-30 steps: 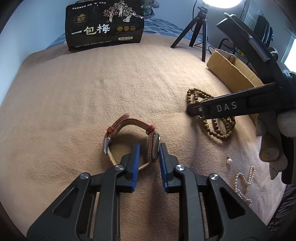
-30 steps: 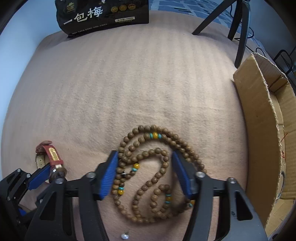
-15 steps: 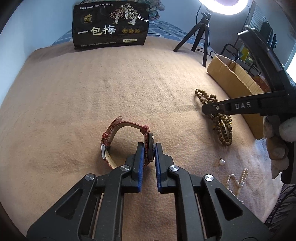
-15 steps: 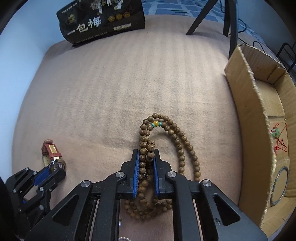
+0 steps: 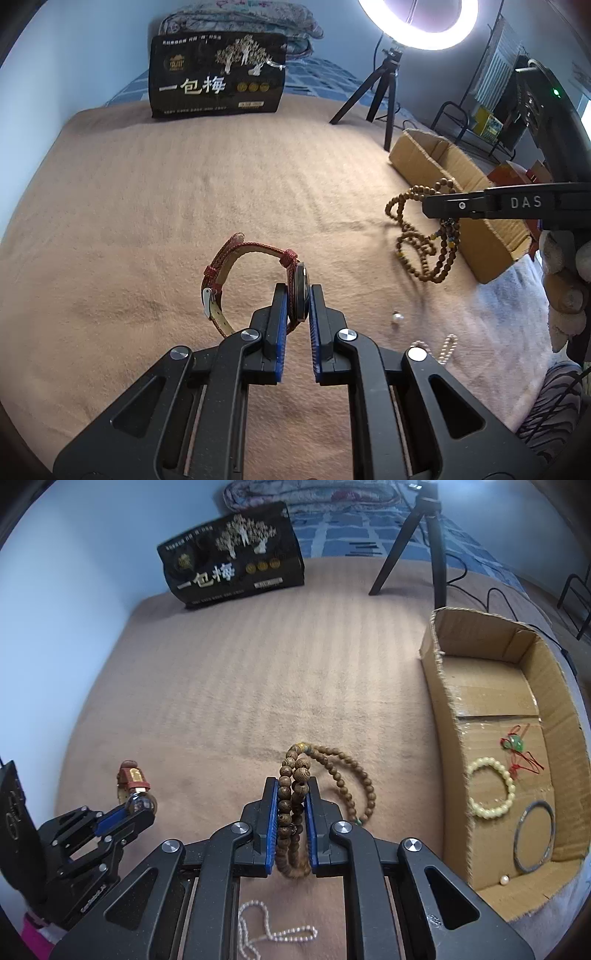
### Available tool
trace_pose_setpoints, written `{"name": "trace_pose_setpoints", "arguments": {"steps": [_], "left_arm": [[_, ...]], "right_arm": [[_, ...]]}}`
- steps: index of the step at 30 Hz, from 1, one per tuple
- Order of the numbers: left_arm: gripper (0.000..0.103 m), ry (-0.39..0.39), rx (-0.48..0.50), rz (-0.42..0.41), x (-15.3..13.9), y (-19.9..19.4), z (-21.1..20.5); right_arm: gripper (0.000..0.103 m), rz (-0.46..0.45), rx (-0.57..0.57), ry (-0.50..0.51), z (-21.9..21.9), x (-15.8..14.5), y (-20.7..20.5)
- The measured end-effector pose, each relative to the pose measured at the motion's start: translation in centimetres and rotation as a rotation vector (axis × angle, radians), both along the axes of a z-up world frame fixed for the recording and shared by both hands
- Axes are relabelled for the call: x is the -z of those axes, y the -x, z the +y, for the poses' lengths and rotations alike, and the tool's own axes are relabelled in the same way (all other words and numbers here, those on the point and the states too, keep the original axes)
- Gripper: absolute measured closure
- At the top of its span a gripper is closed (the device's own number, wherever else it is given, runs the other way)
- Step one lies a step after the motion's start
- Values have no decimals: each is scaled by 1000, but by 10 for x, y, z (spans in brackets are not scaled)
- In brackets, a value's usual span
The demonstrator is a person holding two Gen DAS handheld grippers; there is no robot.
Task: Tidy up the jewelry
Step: 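Carry the watch in the left gripper and the bead strand in the right gripper over the box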
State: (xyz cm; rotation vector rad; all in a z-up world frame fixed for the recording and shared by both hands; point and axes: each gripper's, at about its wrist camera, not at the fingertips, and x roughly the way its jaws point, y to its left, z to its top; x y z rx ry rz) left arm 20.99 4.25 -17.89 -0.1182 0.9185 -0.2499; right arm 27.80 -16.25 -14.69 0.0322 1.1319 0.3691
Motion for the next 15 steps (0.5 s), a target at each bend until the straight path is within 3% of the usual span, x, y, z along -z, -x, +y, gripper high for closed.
{"name": "trace_pose_setpoints", "arguments": {"steps": [15], "left_arm": [[94,10,49,-58,-34,14,-34]], "right_arm": [[91,-94,-31,-79,-36,-53,30]]}}
